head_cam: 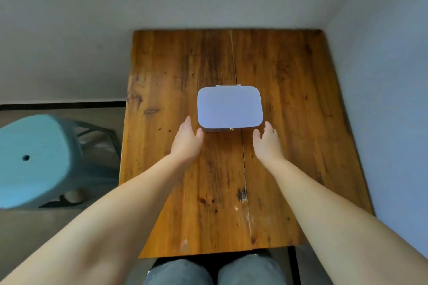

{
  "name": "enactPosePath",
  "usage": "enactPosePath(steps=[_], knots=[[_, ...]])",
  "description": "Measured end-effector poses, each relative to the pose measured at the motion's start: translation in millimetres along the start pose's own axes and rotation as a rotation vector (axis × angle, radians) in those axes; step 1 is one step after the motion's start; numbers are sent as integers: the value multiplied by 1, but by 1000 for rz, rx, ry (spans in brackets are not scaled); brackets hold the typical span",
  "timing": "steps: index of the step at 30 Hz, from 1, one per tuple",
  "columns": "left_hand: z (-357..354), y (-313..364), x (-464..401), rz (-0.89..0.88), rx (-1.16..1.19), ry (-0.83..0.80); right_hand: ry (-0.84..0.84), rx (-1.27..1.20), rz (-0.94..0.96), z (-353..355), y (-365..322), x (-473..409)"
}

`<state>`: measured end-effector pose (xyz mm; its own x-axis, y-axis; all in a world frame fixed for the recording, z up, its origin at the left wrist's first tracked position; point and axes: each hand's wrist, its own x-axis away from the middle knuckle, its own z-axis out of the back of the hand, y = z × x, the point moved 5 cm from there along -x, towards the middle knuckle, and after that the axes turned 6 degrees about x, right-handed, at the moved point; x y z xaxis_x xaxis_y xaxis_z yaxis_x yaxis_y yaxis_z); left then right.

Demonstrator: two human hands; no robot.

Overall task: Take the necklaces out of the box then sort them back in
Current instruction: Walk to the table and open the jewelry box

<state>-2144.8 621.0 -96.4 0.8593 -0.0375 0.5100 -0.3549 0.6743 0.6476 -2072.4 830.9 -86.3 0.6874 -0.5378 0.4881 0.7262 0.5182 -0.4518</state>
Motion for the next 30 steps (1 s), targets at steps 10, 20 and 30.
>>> enactPosePath(steps=[10,20,30], knots=[[-25,9,3,-6,255,-43,58,-201,-2,-11,-8,-19],[8,41,3,-317,243,166,264,-300,156,34,-24,-23],[39,96,-93,-358,357,223,218,-342,280,66,-79,-109]])
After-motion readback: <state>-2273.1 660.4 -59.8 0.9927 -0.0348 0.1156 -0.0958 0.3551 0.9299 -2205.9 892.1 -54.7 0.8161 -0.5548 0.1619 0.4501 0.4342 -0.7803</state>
